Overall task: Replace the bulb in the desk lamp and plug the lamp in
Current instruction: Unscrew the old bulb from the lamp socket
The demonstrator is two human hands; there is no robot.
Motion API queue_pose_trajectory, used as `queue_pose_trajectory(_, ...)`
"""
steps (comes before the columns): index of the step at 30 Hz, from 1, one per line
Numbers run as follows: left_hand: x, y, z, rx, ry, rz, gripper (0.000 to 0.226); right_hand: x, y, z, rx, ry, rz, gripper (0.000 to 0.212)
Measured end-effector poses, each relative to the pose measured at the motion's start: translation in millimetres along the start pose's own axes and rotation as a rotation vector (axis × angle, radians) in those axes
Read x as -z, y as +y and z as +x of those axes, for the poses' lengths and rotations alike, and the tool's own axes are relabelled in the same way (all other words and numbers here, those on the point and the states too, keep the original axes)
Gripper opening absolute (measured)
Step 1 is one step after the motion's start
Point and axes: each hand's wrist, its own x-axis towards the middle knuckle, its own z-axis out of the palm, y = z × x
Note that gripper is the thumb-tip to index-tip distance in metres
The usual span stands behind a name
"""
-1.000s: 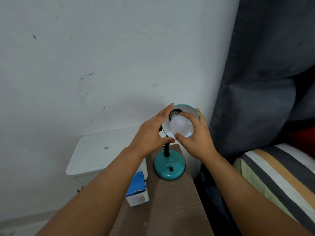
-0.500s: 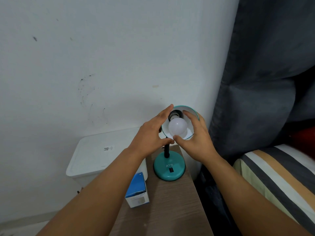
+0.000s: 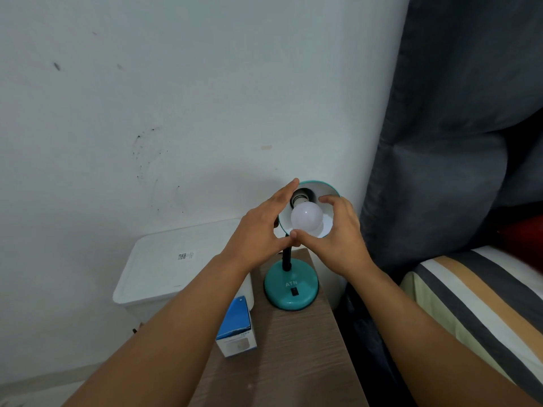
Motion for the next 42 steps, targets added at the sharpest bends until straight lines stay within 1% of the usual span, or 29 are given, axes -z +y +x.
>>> queue_pose_trajectory(2, -1.5, -0.4, 0.6, 0.003, 0.000, -0.004, 0.107, -1.5, -0.4, -0.2, -0.003, 0.025, -0.029, 0.072)
queue_pose_trajectory(5, -2.0, -1.1, 1.0, 0.007, -0.004, 0.007, 0.112, -1.1, -1.4, -0.3, 0.020, -0.008, -0.013, 0.063)
queue_pose_trajectory(7, -0.9, -2.1, 0.7, 0.009, -0.007, 0.013, 0.113, 0.7, -2.3, -0.3, 0.026, -0.036, -0.005, 0.065)
queue_pose_trajectory(9, -0.1, -2.1, 0.1, 0.008, -0.005, 0.010, 0.112, 2.0, -2.5, -0.8, 0.031, -0.045, -0.005, 0.073)
queue_pose_trajectory(11, -0.2, -0.7, -0.3, 0.002, -0.001, 0.009, 0.108, 2.3, -2.3, -1.5, 0.027, -0.038, -0.004, 0.082)
queue_pose_trajectory(12, -0.5, -0.1, -0.4, -0.001, 0.002, 0.012, 0.107, 2.1, -2.3, -1.6, 0.021, -0.023, -0.010, 0.082)
queue_pose_trajectory(15, -1.5, -0.6, -0.1, 0.001, -0.004, 0.010, 0.109, 1.0, -0.4, -1.6, -0.007, 0.031, -0.052, 0.073)
queue_pose_trajectory(18, -1.4, -1.2, -0.5, 0.005, -0.008, 0.014, 0.112, 1.5, -0.2, -0.2, -0.013, 0.024, -0.058, 0.067)
queue_pose_trajectory(22, -1.9, -0.7, -1.5, -0.001, -0.004, 0.017, 0.111, 2.3, -0.9, -0.7, 0.043, -0.006, -0.043, 0.068)
queue_pose_trajectory(26, -2.0, -0.1, -1.5, -0.003, 0.002, 0.014, 0.107, 2.5, 1.0, 0.3, 0.032, 0.007, -0.034, 0.077)
queue_pose_trajectory(29, -1.7, -1.3, -1.1, 0.008, 0.001, 0.018, 0.110, 2.7, 2.6, -0.4, 0.001, 0.001, -0.023, 0.069)
queue_pose_trajectory(31, -1.9, -1.9, -1.0, 0.008, -0.003, 0.023, 0.111, 3.6, 2.8, -1.0, 0.014, -0.027, 0.002, 0.065)
queue_pose_trajectory(35, -2.0, -2.7, -0.9, 0.011, -0.004, 0.029, 0.113, 6.2, 0.1, 0.5, 0.023, -0.064, 0.032, 0.068)
queue_pose_trajectory(39, -1.3, -0.9, -0.9, 0.006, -0.001, 0.027, 0.107, 6.2, -1.3, -1.1, 0.000, -0.049, 0.067, 0.079)
queue_pose_trajectory(42, -2.3, -0.9, -0.3, 0.011, -0.001, 0.023, 0.110, 5.9, -0.8, -1.3, -0.023, -0.011, 0.034, 0.070)
